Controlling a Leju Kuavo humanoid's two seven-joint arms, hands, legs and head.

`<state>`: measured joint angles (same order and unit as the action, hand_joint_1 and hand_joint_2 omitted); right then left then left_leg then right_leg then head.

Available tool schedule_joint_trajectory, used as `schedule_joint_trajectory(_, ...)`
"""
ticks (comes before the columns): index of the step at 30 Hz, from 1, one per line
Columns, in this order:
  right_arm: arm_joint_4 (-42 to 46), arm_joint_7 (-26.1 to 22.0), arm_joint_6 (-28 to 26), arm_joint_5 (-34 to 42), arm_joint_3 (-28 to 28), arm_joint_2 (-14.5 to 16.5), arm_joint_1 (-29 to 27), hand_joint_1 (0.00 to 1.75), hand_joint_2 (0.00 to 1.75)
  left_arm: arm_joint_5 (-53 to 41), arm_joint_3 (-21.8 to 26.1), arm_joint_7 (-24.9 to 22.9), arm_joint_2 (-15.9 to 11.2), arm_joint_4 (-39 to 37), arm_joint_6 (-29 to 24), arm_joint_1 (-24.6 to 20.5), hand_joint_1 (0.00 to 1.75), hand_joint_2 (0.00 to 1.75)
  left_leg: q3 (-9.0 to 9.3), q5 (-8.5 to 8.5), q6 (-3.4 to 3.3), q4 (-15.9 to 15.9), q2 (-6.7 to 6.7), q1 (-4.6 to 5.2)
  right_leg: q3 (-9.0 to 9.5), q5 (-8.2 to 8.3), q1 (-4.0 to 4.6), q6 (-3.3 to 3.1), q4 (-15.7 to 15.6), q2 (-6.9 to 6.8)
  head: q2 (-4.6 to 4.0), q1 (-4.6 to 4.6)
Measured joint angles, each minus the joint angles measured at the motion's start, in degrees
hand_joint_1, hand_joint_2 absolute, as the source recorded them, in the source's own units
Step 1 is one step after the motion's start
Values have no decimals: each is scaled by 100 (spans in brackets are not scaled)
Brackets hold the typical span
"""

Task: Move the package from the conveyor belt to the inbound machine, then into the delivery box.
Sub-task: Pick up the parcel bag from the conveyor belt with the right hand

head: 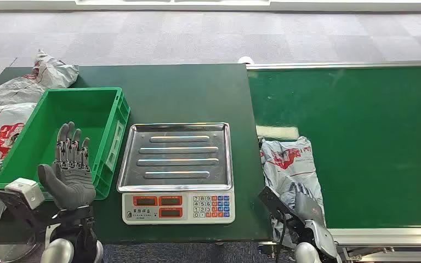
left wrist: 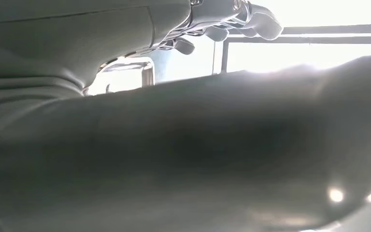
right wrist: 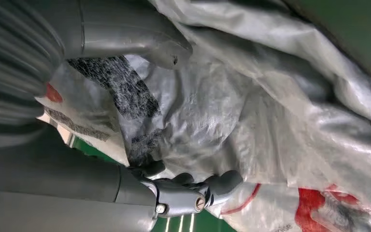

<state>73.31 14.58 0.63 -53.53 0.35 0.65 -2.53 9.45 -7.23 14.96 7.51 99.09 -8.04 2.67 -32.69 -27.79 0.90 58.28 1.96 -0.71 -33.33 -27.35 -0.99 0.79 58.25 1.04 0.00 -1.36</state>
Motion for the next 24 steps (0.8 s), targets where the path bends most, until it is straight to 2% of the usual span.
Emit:
schedule_joint_trajectory(13,-119,189,386,-622,2,100,-209,0,175,8,-25,-44,53,-143,72,-67,0,0,3,0,0,0,-1,0,3,0,1,0,0,4,0,0)
schedule_joint_trajectory(24,-443,-31,397,-256,28,193,-195,0,175,208,-33,-99,53,-261,73,16,0,0,14,-1,-1,0,-3,0,14,-1,2,0,-2,6,0,0)
